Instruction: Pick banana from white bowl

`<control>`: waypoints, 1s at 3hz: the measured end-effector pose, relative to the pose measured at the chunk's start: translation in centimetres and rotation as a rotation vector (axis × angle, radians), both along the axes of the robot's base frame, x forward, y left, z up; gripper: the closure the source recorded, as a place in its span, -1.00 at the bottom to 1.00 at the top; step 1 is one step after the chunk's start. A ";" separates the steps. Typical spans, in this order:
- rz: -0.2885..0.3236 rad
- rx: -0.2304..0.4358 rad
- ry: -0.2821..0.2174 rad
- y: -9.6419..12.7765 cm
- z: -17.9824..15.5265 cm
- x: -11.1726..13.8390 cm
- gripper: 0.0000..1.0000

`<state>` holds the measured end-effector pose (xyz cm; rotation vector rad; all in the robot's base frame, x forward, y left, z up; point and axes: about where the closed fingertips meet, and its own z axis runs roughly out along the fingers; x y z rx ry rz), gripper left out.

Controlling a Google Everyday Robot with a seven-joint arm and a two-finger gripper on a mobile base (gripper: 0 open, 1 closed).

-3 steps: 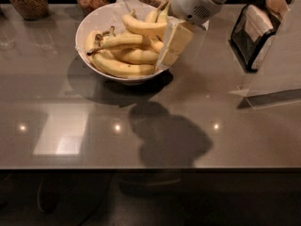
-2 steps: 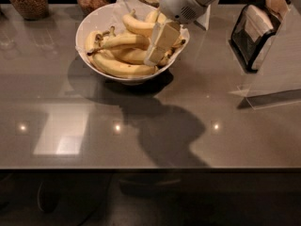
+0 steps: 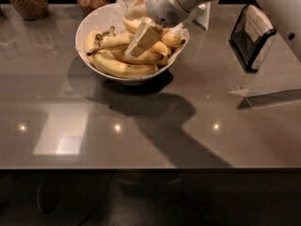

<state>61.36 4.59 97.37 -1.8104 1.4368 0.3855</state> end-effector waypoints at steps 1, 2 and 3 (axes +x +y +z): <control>0.018 0.014 0.020 0.8 -0.7 0.4 -0.46; 0.024 0.021 0.030 1.2 -1.2 0.8 -0.30; 0.024 0.020 0.030 1.2 -1.2 0.8 0.08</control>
Offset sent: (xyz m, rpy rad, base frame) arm 0.0136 0.0132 -0.0159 0.0298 0.0390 0.0239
